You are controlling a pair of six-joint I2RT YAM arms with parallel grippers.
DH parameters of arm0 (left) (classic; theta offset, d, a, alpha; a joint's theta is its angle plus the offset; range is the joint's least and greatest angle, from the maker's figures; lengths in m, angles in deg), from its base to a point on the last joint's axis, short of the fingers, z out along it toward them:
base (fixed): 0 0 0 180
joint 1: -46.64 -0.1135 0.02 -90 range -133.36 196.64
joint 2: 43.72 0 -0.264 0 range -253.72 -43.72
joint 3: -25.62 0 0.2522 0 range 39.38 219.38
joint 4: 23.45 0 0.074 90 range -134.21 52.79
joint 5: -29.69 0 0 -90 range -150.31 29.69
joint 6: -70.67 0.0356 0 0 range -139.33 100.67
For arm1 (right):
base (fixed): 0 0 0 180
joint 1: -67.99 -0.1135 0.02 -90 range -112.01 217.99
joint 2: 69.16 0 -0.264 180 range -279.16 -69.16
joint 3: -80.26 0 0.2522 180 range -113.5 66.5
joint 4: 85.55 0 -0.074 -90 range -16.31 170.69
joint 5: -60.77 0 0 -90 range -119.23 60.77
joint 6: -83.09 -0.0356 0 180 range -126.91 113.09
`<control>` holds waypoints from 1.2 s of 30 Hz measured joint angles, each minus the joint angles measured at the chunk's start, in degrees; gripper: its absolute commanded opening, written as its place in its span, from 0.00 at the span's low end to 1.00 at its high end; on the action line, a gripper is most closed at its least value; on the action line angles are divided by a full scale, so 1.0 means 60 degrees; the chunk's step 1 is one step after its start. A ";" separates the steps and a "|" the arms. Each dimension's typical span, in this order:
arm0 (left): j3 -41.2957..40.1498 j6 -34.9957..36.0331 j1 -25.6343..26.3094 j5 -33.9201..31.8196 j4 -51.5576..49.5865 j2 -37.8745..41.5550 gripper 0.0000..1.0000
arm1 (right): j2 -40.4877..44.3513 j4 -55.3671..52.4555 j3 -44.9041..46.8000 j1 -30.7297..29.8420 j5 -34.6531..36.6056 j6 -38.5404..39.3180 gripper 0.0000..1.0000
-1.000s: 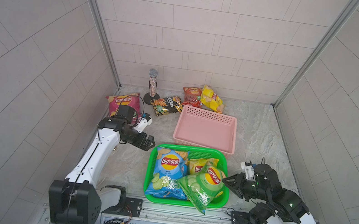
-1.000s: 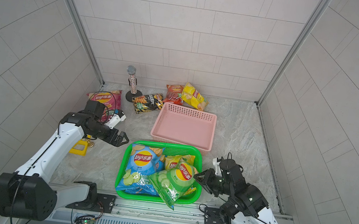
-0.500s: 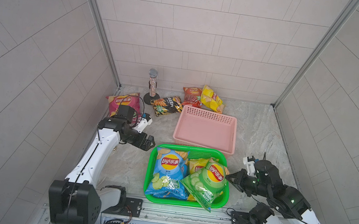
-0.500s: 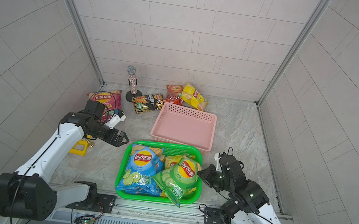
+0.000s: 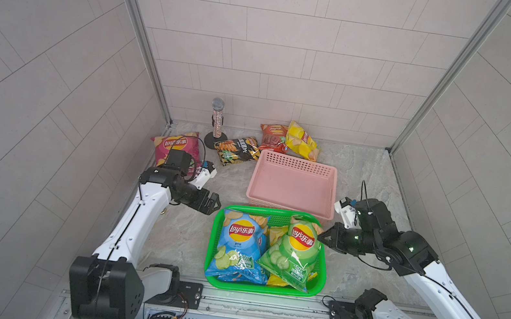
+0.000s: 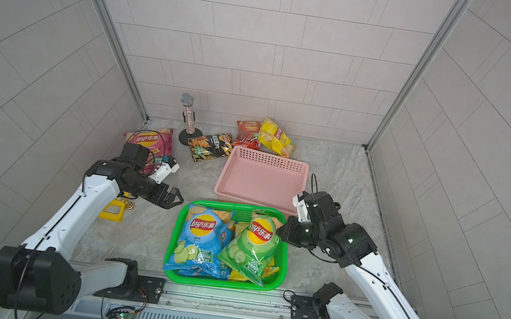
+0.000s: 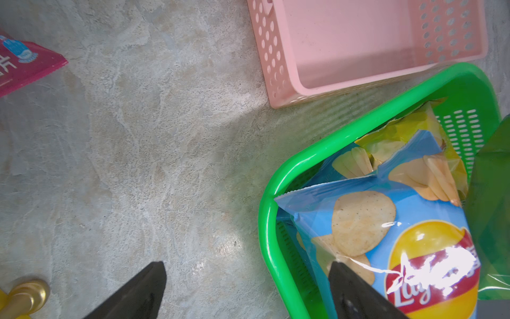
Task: Put the potato chips into the basket
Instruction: Place the potato chip in the basket.
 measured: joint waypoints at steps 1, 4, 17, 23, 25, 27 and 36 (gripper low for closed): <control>0.0000 0.0000 0.0000 0.0000 0.0000 0.0000 1.00 | -0.0153 -0.0175 -0.0255 0.0186 -0.0055 0.0288 0.00; 0.0000 0.0000 0.0000 0.0000 0.0000 0.0000 1.00 | -0.0452 -0.0499 -0.0874 0.0827 -0.0408 0.1056 0.00; 0.0000 0.0000 0.0000 0.0000 0.0004 0.0000 1.00 | -0.1734 -0.0838 -0.1457 0.1049 -0.2481 0.2932 0.00; 0.0000 0.0000 0.0000 -0.0004 0.0015 0.0000 1.00 | -0.1985 -0.0750 -0.1657 0.0368 -0.3195 0.3096 0.00; 0.0000 0.0000 0.0000 0.0000 0.0018 0.0000 1.00 | -0.1945 -0.0776 -0.1854 0.0364 -0.3377 0.3107 0.00; 0.0000 0.0000 0.0000 0.0000 0.0018 0.0000 1.00 | -0.1902 -0.0834 -0.2127 0.0364 -0.3479 0.3187 0.00; 0.0000 0.0000 0.0000 0.0000 0.0022 0.0000 1.00 | -0.1876 -0.0561 -0.1555 0.0251 -0.3657 0.3304 0.00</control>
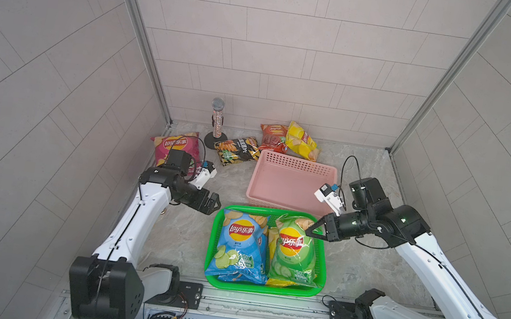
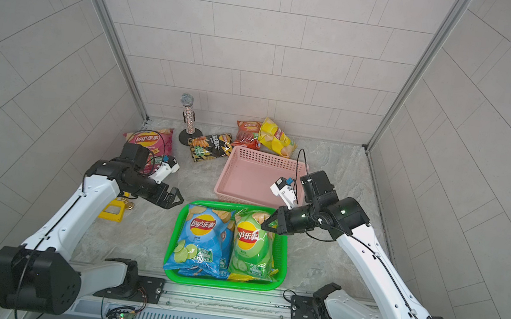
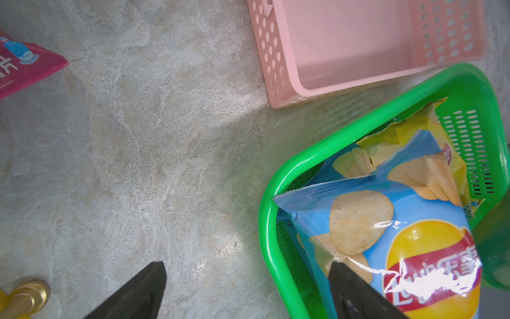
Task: Put the potato chips into the basket
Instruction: Place the potato chip in the basket.
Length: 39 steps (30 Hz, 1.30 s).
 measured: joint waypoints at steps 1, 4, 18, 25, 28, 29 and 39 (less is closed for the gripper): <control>0.0000 0.0000 0.0000 0.0000 0.0000 0.0000 1.00 | -0.0018 0.0106 0.0149 -0.0040 -0.0011 -0.0044 0.00; 0.0000 0.0000 0.0000 0.0000 0.0000 0.0000 1.00 | -0.0084 0.0397 0.0448 -0.0204 -0.0022 -0.0113 0.00; 0.0000 -0.0004 0.0000 0.0000 0.0004 0.0000 1.00 | -0.0546 0.1304 0.1016 -0.0426 0.0543 -0.0138 0.08; 0.0000 -0.0004 0.0000 0.0000 0.0004 0.0000 1.00 | -0.0860 0.1246 0.0882 -0.0361 0.1698 -0.0040 0.63; 0.0000 -0.0004 0.0000 0.0000 0.0004 0.0000 1.00 | -0.0801 0.0820 0.0375 -0.0120 0.2681 0.0091 0.65; 0.0000 -0.0004 0.0000 0.0000 0.0004 0.0000 1.00 | -0.0747 0.0663 0.0138 -0.0018 0.3027 0.0109 0.65; 0.0000 -0.0011 0.0000 -0.0007 0.0004 0.0000 1.00 | -0.0153 0.1625 -0.0080 -0.1330 0.2637 -0.1275 0.62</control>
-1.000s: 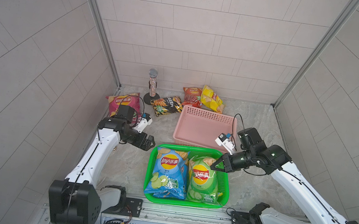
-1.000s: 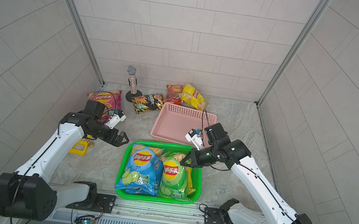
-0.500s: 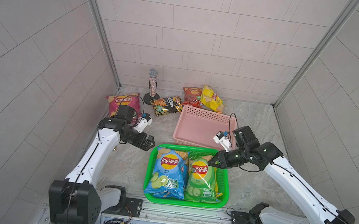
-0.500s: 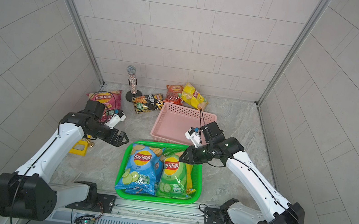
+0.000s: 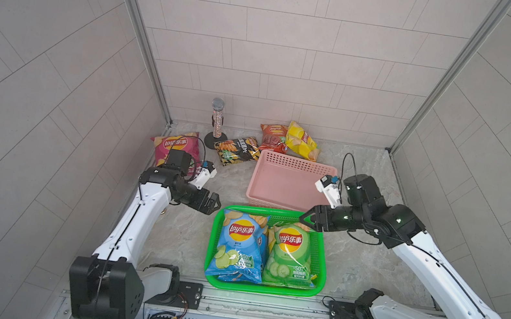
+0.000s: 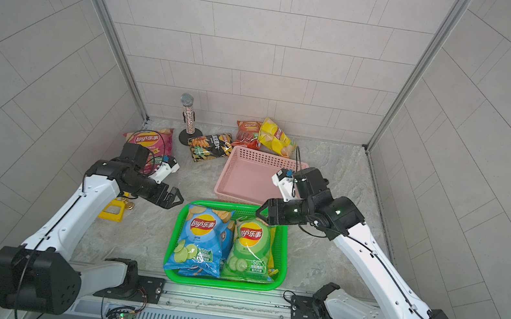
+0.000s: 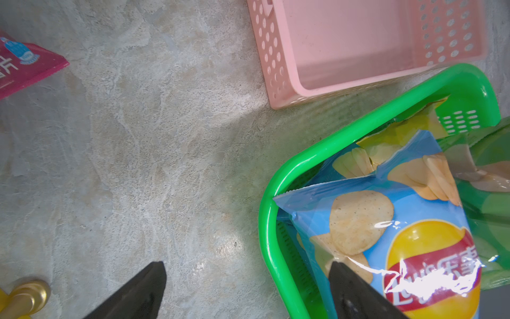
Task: Put the potato chips into the basket
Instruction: Place the potato chip in the basket.
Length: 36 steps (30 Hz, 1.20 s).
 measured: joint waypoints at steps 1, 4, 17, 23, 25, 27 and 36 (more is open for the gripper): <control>0.0000 -0.0015 0.0000 0.0004 0.0000 0.0000 1.00 | -0.0025 0.0321 0.0237 -0.0415 -0.0098 -0.0259 0.62; 0.0000 -0.0022 0.0000 0.0004 0.0000 0.0000 1.00 | -0.0080 0.1177 0.0969 -0.1249 -0.0310 -0.0885 0.64; 0.0000 -0.0022 0.0000 0.0004 0.0000 0.0000 1.00 | -0.0678 0.3115 0.2761 -0.1424 -0.0058 -0.1552 0.66; 0.0000 -0.0022 0.0000 0.0004 0.0000 0.0000 1.00 | -0.0667 0.3417 0.3089 -0.1395 0.0200 -0.1464 0.67; 0.0000 -0.0022 0.0000 0.0000 0.0004 0.0000 1.00 | -0.0597 0.3457 0.3158 -0.1330 0.0277 -0.1413 0.67; 0.0000 -0.0022 0.0000 0.0000 0.0004 0.0000 1.00 | -0.0517 0.3457 0.3217 -0.1260 0.0306 -0.1373 0.67; 0.0000 -0.0025 0.0000 0.0000 0.0000 0.0000 1.00 | -0.0251 0.2656 0.2667 -0.1217 0.0342 -0.1151 0.71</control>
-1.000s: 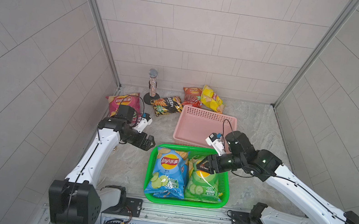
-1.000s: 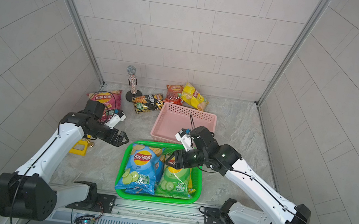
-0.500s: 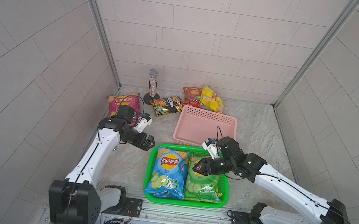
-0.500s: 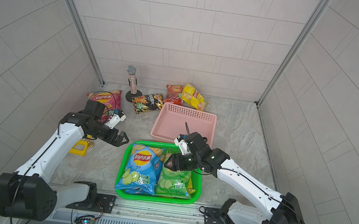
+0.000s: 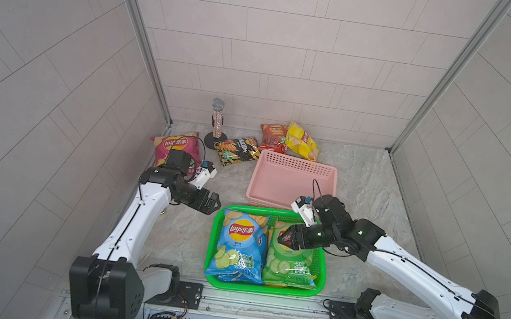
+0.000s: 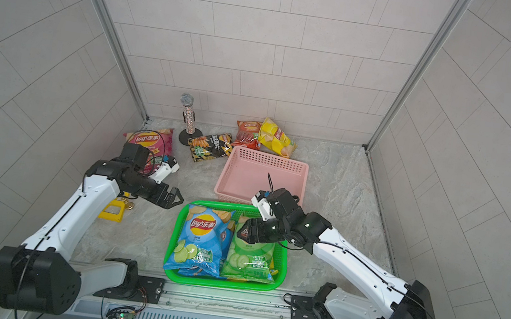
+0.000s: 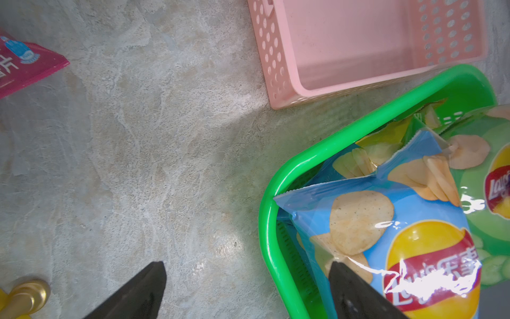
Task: Put the potato chips into the basket
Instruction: Place the potato chip in the basket.
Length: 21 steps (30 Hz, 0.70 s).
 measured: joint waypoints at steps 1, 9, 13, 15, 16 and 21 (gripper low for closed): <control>0.0000 0.0000 0.0000 0.0000 0.0004 0.0000 1.00 | 0.0066 -0.0157 -0.0186 0.0000 0.0015 0.0018 0.72; 0.0000 0.0029 0.0000 -0.0295 0.0047 0.0033 0.92 | 0.0390 -0.0911 -0.1781 0.0000 0.0393 0.0109 0.71; 0.0000 0.0412 0.0000 -0.0754 0.0058 0.0175 0.49 | 0.0390 -0.1421 -0.2401 0.0007 0.1264 0.0186 0.71; 0.0007 0.0758 0.0000 -0.1053 -0.0022 0.0219 0.23 | 0.0390 -0.1712 -0.2659 0.0036 0.1759 0.0240 0.71; 0.0022 0.0991 0.0000 -0.1282 -0.0142 0.0219 0.10 | 0.0404 -0.1861 -0.2779 0.0047 0.2040 0.0270 0.71; -0.0029 0.2422 0.0000 -0.2288 -0.0776 0.0222 0.00 | 0.0692 -0.2415 -0.3031 0.0106 0.3162 0.0368 0.71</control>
